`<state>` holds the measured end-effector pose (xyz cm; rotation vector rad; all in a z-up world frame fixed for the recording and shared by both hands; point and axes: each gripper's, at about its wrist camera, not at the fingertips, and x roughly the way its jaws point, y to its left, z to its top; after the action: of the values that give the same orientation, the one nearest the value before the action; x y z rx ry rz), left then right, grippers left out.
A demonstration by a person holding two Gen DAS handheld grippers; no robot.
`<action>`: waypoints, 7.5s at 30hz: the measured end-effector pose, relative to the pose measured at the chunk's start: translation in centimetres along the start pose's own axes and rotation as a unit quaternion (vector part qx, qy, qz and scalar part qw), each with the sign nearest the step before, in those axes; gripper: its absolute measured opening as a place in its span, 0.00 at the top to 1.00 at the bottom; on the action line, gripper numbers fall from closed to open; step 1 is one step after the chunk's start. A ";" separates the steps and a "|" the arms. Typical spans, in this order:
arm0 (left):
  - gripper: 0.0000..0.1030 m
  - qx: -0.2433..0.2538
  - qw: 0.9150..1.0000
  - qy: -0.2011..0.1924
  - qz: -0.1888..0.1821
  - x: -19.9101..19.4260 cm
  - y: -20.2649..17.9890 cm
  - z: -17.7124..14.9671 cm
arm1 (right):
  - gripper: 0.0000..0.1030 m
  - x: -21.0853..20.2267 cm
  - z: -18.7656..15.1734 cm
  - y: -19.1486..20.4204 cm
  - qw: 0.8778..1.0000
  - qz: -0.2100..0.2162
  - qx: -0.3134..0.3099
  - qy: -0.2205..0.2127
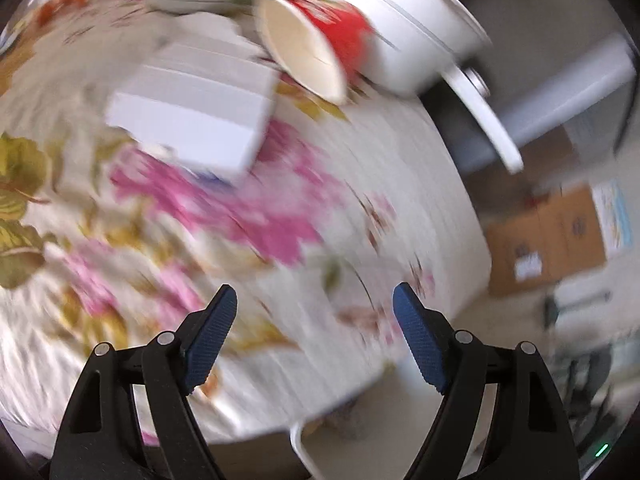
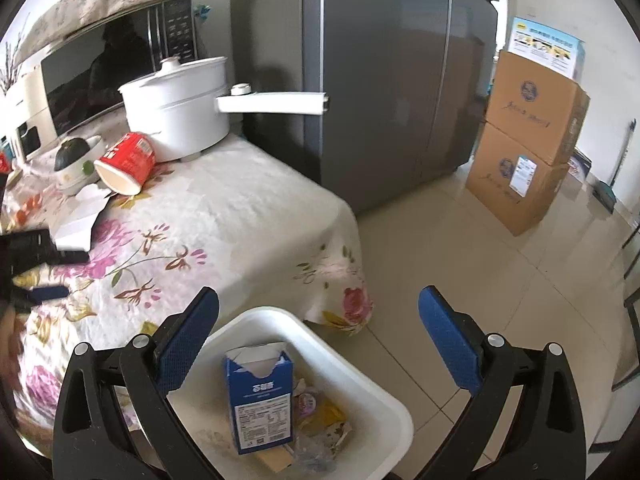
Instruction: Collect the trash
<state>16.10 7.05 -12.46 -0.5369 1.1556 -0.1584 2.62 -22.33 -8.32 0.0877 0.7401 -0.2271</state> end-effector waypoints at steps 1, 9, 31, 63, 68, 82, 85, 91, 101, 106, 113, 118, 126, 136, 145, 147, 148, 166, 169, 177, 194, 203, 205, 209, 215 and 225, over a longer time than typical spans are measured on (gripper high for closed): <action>0.24 -0.018 1.000 -0.008 -0.003 -0.2 1.0 1.3 | 0.07 0.2 0.0 0.1 1.000 0.004 0.000 0.005; 0.24 -0.089 0.992 -0.088 0.003 -1.5 8.7 9.0 | 0.07 1.6 0.1 0.9 0.999 0.024 0.000 0.034; 0.45 -0.136 0.974 -0.064 -0.168 2.7 11.4 12.7 | 0.07 4.1 -0.4 3.9 0.995 0.045 -0.039 0.080; 0.99 0.005 0.967 -0.219 -0.128 -13.4 4.7 6.9 | 0.07 10.3 8.7 12.9 0.971 0.220 0.008 0.089; 0.99 0.032 0.958 -0.247 -0.140 -16.3 3.8 6.7 | 0.07 14.8 11.9 18.2 0.959 0.264 0.044 0.093; 0.99 0.043 0.966 -0.219 -0.128 -15.6 5.7 6.5 | 0.07 26.1 14.7 22.9 0.904 0.380 0.144 0.135; 0.99 0.034 0.968 -0.213 -0.127 -15.3 6.6 6.6 | 0.07 27.1 15.1 24.3 0.894 0.402 0.139 0.141; 0.99 0.022 0.970 -0.212 -0.114 -15.2 7.7 6.8 | 0.29 27.5 15.7 26.0 0.899 0.396 0.121 0.142; 0.99 0.025 0.967 -0.226 -0.113 -16.2 7.5 6.3 | 0.43 23.1 15.4 27.5 0.913 0.387 0.064 0.113; 0.99 0.022 0.966 -0.229 -0.118 -16.8 7.6 6.1 | 0.46 20.5 14.9 27.3 0.921 0.375 0.037 0.099; 0.99 0.017 0.964 -0.236 -0.124 -17.5 7.8 5.9 | 0.47 16.6 13.9 25.8 0.930 0.358 0.013 0.081; 0.99 0.020 0.961 -0.240 -0.135 -18.1 7.3 5.5 | 0.47 13.4 13.7 24.4 0.935 0.351 -0.001 0.061; 0.99 0.046 0.958 -0.240 -0.151 -18.8 5.2 4.2 | 0.47 7.7 12.6 18.8 0.937 0.348 0.000 0.030; 0.99 0.096 0.956 -0.224 -0.163 -18.5 1.3 1.5 | 0.46 2.2 8.5 9.9 0.951 0.308 -0.009 0.011; 0.99 0.153 0.955 -0.179 -0.178 -16.1 -3.5 -2.1 | 0.43 -0.8 2.0 4.3 0.966 0.247 -0.054 0.046; 0.99 0.166 0.956 -0.165 -0.178 -15.1 -4.6 -3.2 | 0.40 -1.0 0.5 3.5 0.969 0.229 -0.064 0.062; 0.99 0.169 0.956 -0.161 -0.178 -14.8 -4.8 -3.5 | 0.40 -1.1 -0.1 3.1 0.970 0.223 -0.068 0.068; 0.99 0.260 0.947 -0.087 -0.167 -9.4 -11.9 -11.6 | 0.07 -5.3 -0.3 -4.5 0.994 -0.038 -0.034 -0.096; 0.98 0.280 0.945 -0.076 -0.154 -8.4 -12.9 -12.8 | 0.07 -5.4 0.2 -5.9 0.993 -0.057 -0.007 -0.100; 0.52 0.287 0.944 -0.032 -0.156 -6.3 -13.4 -13.7 | 0.07 -5.1 0.8 -7.3 0.993 -0.052 0.037 -0.097; 0.06 0.324 0.816 -0.461 0.130 -16.1 -13.9 -15.1 | 0.07 -9.1 3.8 -2.0 0.976 -0.018 0.046 -0.214; 0.06 0.189 0.886 -0.404 0.129 -17.0 -8.2 -10.5 | 0.07 -8.9 5.3 3.3 0.976 0.049 0.019 -0.210; 0.06 0.169 0.895 -0.389 0.141 -16.5 -7.2 -9.6 | 0.07 -7.8 5.0 4.4 0.980 0.045 0.005 -0.194; 0.06 0.161 0.902 -0.367 0.160 -15.2 -6.8 -9.9 | 0.07 -6.3 4.8 6.3 0.984 0.035 -0.019 -0.174; 0.06 0.162 0.903 -0.347 0.195 -13.4 -6.7 -9.6 | 0.07 -5.6 4.8 7.1 0.984 0.035 -0.017 -0.173; 0.06 0.149 0.914 -0.326 0.191 -12.3 -6.0 -8.7 | 0.07 -5.0 4.3 8.2 0.985 0.039 -0.033 -0.166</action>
<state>4.17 3.87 -1.95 -0.0617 0.5425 0.1751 3.83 -14.23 -1.77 0.0149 0.4111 -0.1367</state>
